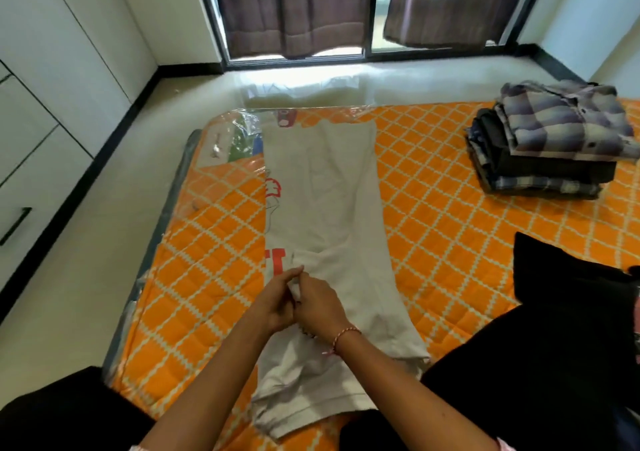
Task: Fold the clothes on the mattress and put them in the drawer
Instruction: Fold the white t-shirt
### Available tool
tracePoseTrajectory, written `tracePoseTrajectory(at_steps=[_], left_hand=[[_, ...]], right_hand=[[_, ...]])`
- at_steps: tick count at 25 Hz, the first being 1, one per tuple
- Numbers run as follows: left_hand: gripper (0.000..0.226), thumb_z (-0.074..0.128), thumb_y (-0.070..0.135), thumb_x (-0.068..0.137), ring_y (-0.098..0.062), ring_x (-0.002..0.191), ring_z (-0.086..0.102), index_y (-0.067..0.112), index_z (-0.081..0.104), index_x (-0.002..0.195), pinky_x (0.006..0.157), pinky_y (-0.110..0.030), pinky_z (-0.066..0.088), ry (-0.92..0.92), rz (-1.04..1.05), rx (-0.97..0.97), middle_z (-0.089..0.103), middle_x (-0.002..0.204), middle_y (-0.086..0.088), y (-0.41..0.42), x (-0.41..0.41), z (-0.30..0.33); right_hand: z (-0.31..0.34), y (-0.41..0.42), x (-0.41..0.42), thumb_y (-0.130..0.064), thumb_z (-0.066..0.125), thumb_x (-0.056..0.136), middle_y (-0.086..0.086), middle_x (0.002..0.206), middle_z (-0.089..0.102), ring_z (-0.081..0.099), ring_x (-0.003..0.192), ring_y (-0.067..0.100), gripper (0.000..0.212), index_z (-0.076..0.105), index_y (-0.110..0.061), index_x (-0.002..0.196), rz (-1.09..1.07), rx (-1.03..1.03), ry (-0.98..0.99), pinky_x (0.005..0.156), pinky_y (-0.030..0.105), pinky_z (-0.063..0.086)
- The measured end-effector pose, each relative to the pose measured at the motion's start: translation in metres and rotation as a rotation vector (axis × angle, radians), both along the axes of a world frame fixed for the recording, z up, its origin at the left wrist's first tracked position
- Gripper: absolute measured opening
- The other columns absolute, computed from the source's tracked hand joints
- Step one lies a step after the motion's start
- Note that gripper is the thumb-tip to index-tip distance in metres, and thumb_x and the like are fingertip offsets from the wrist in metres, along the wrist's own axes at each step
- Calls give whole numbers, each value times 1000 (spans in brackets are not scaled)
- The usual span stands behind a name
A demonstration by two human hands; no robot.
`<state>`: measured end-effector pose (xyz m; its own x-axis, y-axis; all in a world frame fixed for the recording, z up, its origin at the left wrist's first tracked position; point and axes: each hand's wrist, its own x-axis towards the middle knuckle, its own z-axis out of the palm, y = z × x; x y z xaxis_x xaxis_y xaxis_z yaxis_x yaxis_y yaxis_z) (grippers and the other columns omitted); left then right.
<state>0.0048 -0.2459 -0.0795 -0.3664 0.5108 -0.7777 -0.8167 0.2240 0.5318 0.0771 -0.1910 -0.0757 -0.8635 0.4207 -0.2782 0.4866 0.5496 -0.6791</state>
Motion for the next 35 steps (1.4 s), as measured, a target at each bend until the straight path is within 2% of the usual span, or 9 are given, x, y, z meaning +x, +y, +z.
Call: tracePoseTrajectory(at_steps=[4, 11, 14, 18, 22, 26, 28, 31, 35], left_hand=[[23, 48, 23, 98, -16, 63, 57, 6, 59, 86, 52, -25, 50, 337, 146, 3, 57, 71, -7, -11, -12, 9], [45, 40, 47, 97, -22, 74, 59, 15, 53, 125, 61, -33, 51, 175, 96, 177, 62, 87, -11, -59, -40, 19], [32, 40, 40, 99, -15, 86, 64, 22, 56, 120, 64, -28, 51, 367, 22, 146, 62, 107, -7, -38, -29, 17], [56, 46, 27, 99, -27, 136, 35, 11, 25, 148, 105, -35, 35, 1056, -328, -347, 30, 152, -15, -2, 4, -21], [66, 30, 38, 101, -27, 147, -5, 15, -5, 152, 116, -43, 11, 1388, -628, -658, -11, 159, -14, -3, 31, -54], [69, 31, 41, 101, -23, 148, -6, 11, -6, 151, 117, -34, 2, 1435, -804, -529, -11, 159, -11, -51, 43, -65], [71, 40, 59, 92, -26, 138, 29, 17, 26, 147, 106, -37, 28, 1494, -786, -525, 27, 152, -11, -78, 46, -59], [56, 51, 69, 79, -23, 91, 57, 19, 49, 105, 62, -32, 37, 1586, -1052, -646, 57, 101, -2, -101, 55, -41], [26, 47, 31, 95, -27, 98, 55, 16, 44, 116, 69, -37, 40, 1580, -1117, -644, 59, 110, -7, -116, 70, -38]], right_hand=[[1, -18, -14, -5, 55, 82, 14, 108, 64, 61, 90, 26, 46, 49, -10, 128, -125, -265, 275, 69, 31, 47], [-2, -45, -45, 8, 49, 88, 16, 101, 55, 55, 83, 26, 38, 48, -4, 124, -236, -992, 261, 66, 29, 46], [-3, -6, -17, 3, 47, 91, 13, 95, 61, 58, 78, 23, 35, 50, -9, 124, -357, -1318, 372, 66, 33, 47], [-25, 30, 44, 1, 60, 85, 13, 121, 60, 59, 102, 25, 47, 49, -6, 131, -542, -609, 123, 80, 35, 49], [-46, 25, 43, -21, 52, 94, 14, 148, 35, 33, 137, 28, 53, 37, -16, 144, -226, 405, 112, 107, 38, 31], [-74, 20, 51, -44, 25, 102, 8, 160, -6, -6, 148, 21, 56, 5, -29, 152, 182, 471, -171, 118, 40, -4], [-76, 22, 58, -51, 28, 99, 7, 160, -7, -8, 148, 21, 62, 5, -27, 152, 190, 466, -139, 117, 41, -7], [-66, 10, 72, -62, 51, 84, 16, 152, 31, 28, 142, 31, 73, 44, -17, 141, 329, 584, 144, 113, 55, 20], [-68, -16, 83, -42, 80, 58, 13, 117, 65, 63, 110, 30, 53, 70, -19, 105, 536, 834, 296, 90, 51, 49]])
